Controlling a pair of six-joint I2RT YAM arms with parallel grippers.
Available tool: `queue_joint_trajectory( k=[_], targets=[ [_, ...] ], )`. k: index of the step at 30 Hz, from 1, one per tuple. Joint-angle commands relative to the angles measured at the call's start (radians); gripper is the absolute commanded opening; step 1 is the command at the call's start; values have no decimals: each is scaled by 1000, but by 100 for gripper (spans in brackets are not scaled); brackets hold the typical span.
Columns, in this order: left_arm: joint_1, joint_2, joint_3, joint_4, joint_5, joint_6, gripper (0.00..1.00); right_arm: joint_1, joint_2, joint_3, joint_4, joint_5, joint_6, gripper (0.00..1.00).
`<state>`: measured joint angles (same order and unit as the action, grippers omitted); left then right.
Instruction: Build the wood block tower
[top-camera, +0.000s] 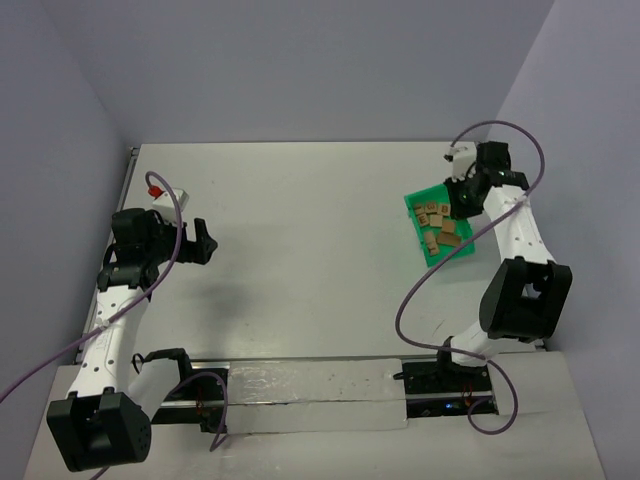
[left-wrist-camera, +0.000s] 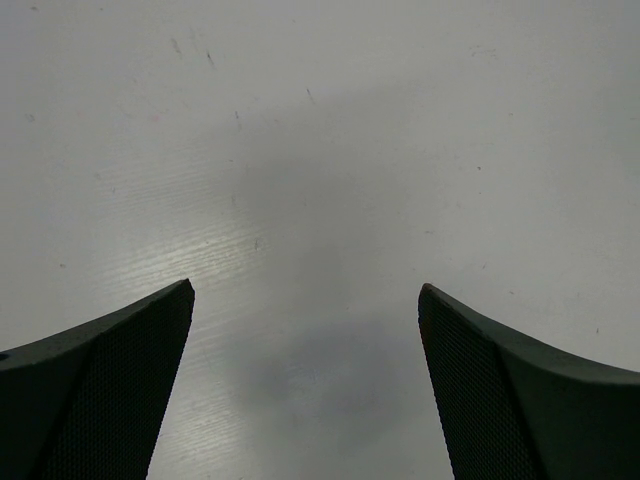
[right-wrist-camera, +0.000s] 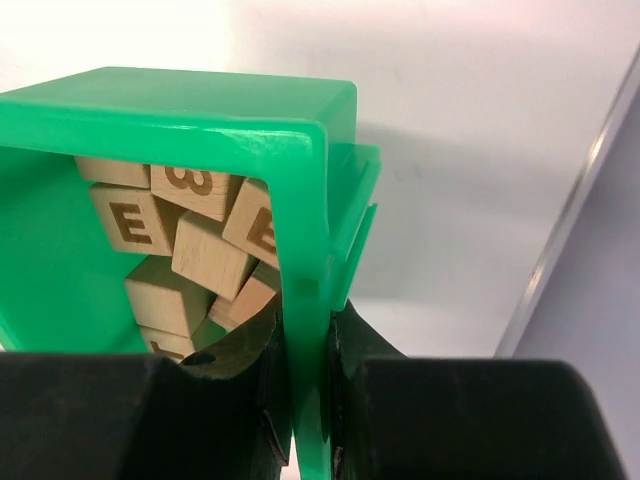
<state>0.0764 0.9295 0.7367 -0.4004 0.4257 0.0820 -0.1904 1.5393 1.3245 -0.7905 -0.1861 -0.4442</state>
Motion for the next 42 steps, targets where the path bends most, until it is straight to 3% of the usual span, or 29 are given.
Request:
queue_joint_trajectory(
  k=[1,10,17,20,24,30,36,42],
  targets=[
    [13,-6,58,-6,-1,-30,99,171,45,146,42,122,123,0],
    [33,23,97,-47,-74,-137,99,536,62,94,218,411,139,0],
    [51,10,102,-47,-65,-152,99,731,98,32,421,686,103,0],
    [64,-1,107,-47,-125,-168,99,797,117,6,527,789,53,0],
    [94,10,128,-69,-143,-183,99,899,128,-79,757,958,-59,0],
    [182,52,183,-119,-62,-201,99,1024,149,-210,1066,1107,-243,0],
    [221,8,170,-96,-59,-220,99,1155,252,-387,1732,1211,-703,0],
    [238,0,173,-110,-60,-219,99,1220,432,-373,2124,1222,-984,0]
  ],
)
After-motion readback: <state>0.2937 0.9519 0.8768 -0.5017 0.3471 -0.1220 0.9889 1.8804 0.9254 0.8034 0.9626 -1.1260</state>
